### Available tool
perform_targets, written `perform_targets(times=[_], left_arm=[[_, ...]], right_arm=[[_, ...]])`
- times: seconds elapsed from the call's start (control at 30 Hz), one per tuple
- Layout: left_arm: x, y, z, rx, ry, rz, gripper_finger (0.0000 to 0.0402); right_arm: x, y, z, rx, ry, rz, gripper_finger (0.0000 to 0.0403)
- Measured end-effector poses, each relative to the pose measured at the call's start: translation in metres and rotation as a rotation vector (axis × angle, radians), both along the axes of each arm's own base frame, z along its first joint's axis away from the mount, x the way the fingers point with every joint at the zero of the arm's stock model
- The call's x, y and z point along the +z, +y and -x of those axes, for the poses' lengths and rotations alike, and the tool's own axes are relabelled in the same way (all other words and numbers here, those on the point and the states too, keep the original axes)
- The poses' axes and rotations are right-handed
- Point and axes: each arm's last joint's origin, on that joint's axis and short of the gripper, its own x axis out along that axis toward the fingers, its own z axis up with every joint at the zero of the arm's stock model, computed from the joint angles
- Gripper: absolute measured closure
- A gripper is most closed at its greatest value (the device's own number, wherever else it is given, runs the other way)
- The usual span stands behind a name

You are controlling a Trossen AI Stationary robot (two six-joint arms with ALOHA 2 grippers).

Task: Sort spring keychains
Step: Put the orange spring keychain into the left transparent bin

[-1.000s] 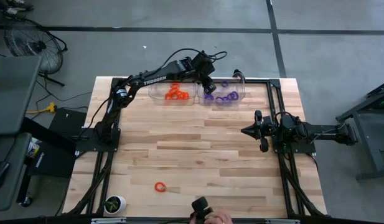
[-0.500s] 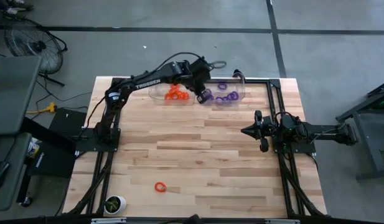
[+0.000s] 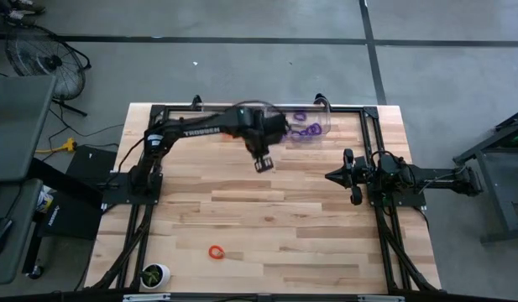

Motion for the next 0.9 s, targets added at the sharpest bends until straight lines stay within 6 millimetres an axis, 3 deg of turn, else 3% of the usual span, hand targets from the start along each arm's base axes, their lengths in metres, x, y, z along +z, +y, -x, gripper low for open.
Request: perform_targets(times=[0.53, 0.7, 0.9], left_arm=[[0.000, -0.145, 0.016, -0.082, 0.153, 0.038, 0.0401], [-0.018, -0.182, 0.025, -0.126, 0.211, 0.070, 0.0401], [-0.041, -0.210, 0.036, -0.147, 0.217, 0.151, 0.0401]], right_arm=[[0.000, 0.000, 0.000, 0.000, 0.000, 0.000, 0.0391], [0.000, 0.000, 0.000, 0.000, 0.000, 0.000, 0.0391], [0.000, 0.000, 0.000, 0.000, 0.000, 0.000, 0.0391]])
